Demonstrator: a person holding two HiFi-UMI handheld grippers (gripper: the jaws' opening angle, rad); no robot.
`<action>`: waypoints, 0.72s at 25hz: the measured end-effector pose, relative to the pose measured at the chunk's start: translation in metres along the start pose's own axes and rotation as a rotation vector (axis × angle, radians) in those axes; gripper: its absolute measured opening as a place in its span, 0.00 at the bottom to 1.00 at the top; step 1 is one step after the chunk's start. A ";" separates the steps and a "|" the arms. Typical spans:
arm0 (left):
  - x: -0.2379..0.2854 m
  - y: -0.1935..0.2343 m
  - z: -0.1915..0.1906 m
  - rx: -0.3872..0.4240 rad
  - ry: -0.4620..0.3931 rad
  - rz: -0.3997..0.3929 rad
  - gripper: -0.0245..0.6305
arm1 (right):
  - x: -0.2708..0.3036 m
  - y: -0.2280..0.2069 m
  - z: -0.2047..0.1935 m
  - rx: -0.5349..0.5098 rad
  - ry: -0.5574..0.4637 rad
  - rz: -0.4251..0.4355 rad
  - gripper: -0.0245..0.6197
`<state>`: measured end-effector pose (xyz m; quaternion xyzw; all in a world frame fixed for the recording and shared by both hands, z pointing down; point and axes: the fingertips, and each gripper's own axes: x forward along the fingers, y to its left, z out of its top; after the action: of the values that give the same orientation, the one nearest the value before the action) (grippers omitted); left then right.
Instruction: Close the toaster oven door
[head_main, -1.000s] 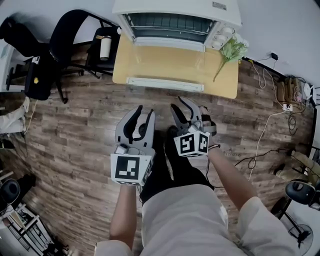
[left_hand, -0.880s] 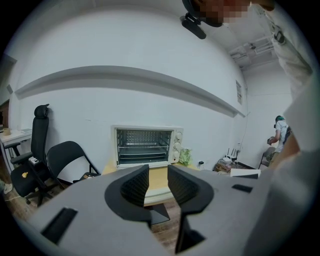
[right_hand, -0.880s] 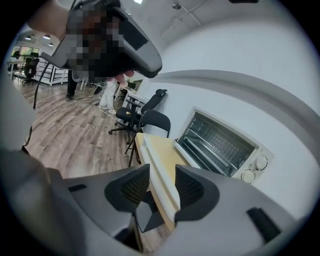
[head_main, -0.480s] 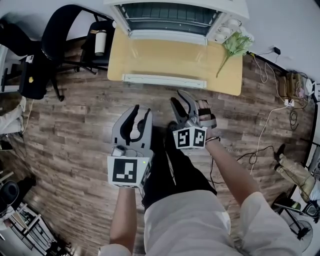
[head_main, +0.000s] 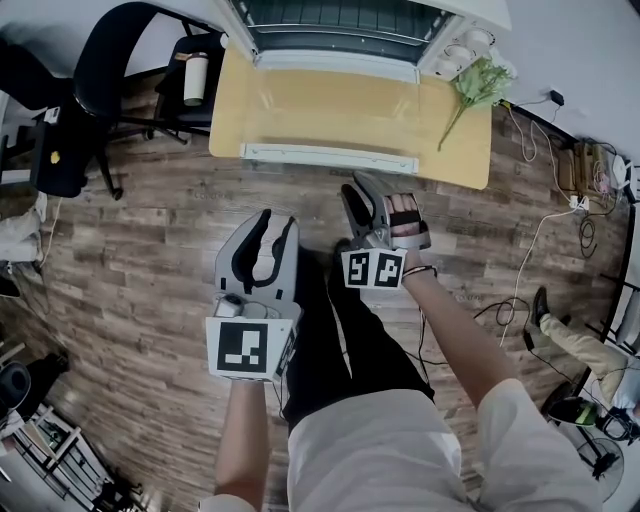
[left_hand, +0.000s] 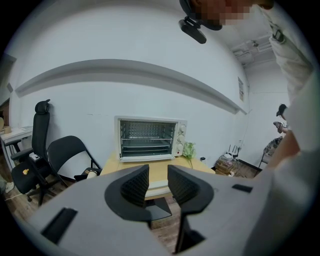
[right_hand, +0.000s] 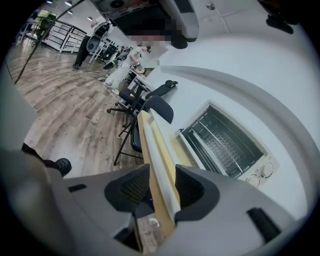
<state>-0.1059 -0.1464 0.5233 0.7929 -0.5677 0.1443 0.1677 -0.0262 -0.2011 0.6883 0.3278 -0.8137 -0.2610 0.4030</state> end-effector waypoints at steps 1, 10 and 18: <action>-0.001 0.001 -0.002 0.000 0.003 0.000 0.18 | 0.002 0.002 -0.002 -0.007 0.005 -0.004 0.26; -0.004 0.012 -0.022 -0.015 0.028 0.009 0.18 | 0.020 0.011 -0.013 -0.070 0.052 -0.061 0.27; 0.002 0.012 -0.035 -0.019 0.046 -0.002 0.18 | 0.028 0.009 -0.017 -0.101 0.066 -0.109 0.26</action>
<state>-0.1180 -0.1361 0.5570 0.7882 -0.5645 0.1569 0.1885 -0.0274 -0.2187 0.7170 0.3591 -0.7667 -0.3123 0.4309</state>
